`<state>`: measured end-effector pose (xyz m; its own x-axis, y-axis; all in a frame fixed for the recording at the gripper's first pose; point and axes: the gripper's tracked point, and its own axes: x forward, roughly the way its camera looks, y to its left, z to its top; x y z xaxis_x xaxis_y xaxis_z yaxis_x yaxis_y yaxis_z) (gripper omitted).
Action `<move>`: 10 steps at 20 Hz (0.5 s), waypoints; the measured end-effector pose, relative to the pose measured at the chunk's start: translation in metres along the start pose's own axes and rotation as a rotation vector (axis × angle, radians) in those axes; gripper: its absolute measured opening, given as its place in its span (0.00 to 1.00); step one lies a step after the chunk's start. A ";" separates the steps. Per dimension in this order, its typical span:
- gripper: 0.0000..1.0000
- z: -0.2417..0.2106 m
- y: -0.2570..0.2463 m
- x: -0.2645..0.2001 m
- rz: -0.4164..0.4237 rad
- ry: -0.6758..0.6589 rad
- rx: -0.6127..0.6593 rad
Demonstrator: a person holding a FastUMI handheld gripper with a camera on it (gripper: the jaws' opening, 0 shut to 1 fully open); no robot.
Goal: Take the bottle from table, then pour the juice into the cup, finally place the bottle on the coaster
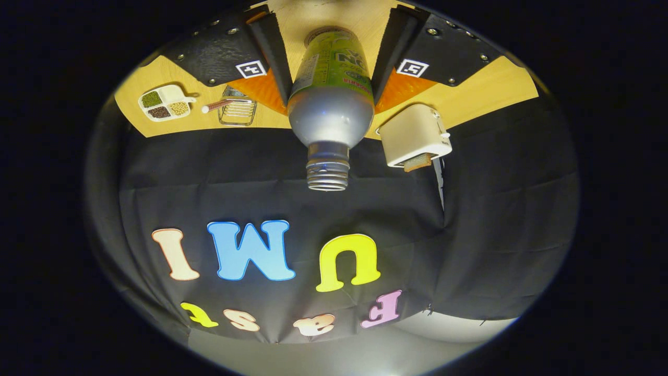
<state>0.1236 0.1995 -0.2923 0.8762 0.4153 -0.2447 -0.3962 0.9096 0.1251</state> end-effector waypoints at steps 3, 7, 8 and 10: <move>0.76 -0.012 0.000 0.007 -0.015 0.011 0.015; 0.76 -0.026 -0.003 0.016 -0.036 0.018 0.008; 0.76 -0.029 -0.004 0.018 -0.039 0.022 0.003; 0.76 -0.037 -0.005 0.021 -0.046 0.027 0.002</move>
<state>0.1336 0.2036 -0.3334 0.8856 0.3734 -0.2762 -0.3554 0.9277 0.1147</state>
